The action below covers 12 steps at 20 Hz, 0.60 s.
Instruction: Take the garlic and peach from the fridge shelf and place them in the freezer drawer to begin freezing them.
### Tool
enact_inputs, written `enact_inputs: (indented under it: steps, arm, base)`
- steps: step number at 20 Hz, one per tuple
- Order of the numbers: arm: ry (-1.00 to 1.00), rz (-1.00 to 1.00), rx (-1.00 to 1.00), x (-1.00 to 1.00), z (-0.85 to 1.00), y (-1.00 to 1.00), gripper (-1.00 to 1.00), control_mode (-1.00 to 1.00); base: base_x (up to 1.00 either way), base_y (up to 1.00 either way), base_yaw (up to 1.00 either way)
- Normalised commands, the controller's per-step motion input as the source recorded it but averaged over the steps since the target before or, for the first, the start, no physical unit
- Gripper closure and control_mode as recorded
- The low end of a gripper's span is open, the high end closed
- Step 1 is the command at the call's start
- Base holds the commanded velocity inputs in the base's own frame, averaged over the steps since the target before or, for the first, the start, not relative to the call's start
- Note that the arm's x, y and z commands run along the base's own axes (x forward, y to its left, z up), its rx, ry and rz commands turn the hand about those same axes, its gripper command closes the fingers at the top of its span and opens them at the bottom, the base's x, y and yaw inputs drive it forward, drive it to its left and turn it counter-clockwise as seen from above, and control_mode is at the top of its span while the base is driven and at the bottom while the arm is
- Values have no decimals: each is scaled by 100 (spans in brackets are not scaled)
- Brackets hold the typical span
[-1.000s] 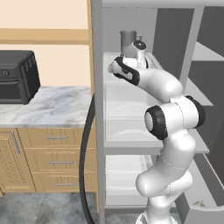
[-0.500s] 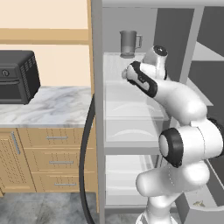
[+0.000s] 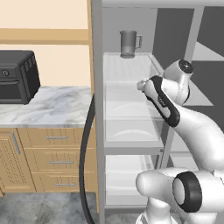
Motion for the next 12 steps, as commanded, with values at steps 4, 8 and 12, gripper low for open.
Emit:
enact_inputs:
  steps: [4, 8, 12]
  arm:
    - [0, -7, 0, -100, -14, 0, 100, -100]
    - [10, -8, 0, -94, -36, 0, 100, -100]
    - [23, -6, 0, -58, -27, 0, 100, -100]
  base:
    - [0, 0, 0]
    - [0, 0, 0]
    - [0, 0, 0]
